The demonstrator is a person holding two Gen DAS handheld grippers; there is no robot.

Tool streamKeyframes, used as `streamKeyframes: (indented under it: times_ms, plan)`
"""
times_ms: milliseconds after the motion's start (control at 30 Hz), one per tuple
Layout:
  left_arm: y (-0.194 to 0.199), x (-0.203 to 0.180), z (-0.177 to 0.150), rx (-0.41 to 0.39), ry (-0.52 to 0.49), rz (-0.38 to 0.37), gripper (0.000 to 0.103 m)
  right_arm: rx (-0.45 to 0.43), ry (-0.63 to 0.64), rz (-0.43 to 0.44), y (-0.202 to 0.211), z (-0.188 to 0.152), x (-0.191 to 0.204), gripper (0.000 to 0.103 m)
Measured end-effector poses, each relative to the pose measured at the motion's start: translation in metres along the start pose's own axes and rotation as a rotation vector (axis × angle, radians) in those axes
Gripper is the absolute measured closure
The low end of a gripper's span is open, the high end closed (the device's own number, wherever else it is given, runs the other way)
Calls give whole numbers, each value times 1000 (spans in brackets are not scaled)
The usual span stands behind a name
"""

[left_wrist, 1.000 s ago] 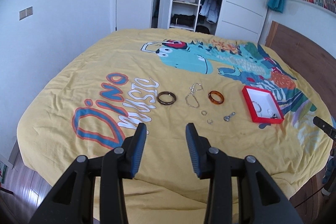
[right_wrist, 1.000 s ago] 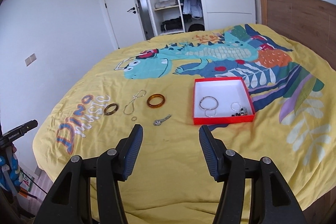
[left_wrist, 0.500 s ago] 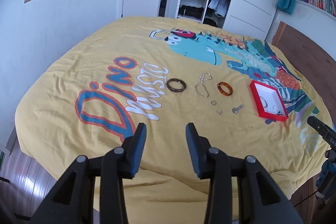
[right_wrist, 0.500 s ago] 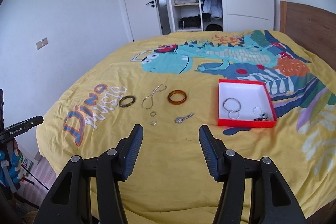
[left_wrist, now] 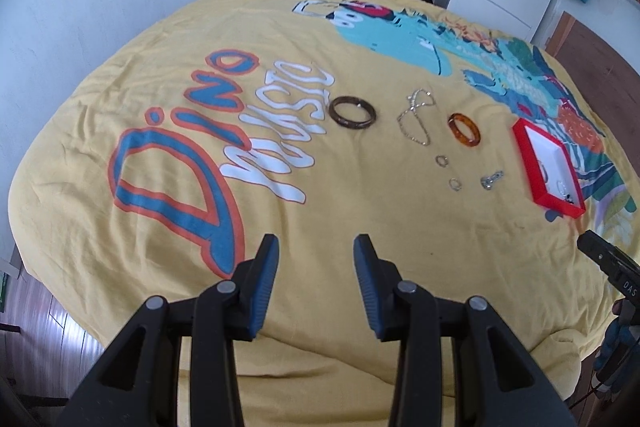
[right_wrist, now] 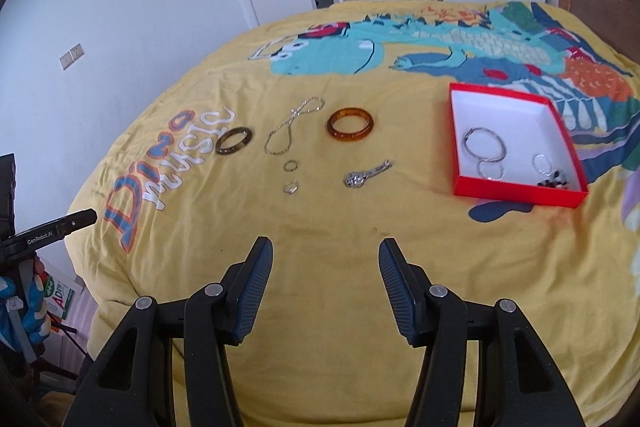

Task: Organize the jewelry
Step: 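Grasp the dark brown bangle with the left tool while the right tool grasps a silver ring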

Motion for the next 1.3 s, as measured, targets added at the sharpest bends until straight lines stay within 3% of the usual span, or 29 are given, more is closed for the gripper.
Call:
streamKeyframes:
  times_ms: [300,733,1300]
  plan:
    - [-64,-6,4,77,5,13,66,79,12,40,-68,-1,4,50]
    - [-123,-14,15,134,41,1,66,133,42,115,-141,0,24,56]
    - [-223,-17,108,106,159,18,66,144,85,172,-202,14,42,59]
Point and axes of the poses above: each gripper's, at about its wrist camera, not at the fingertips, and y roughly against the way its jaws point, x to its left, z to its top, the point moved 8 cm from there along -y, roughly the way its jaws point, and after that the axes turned 7 degrees about -x, right-handed, at the moved point
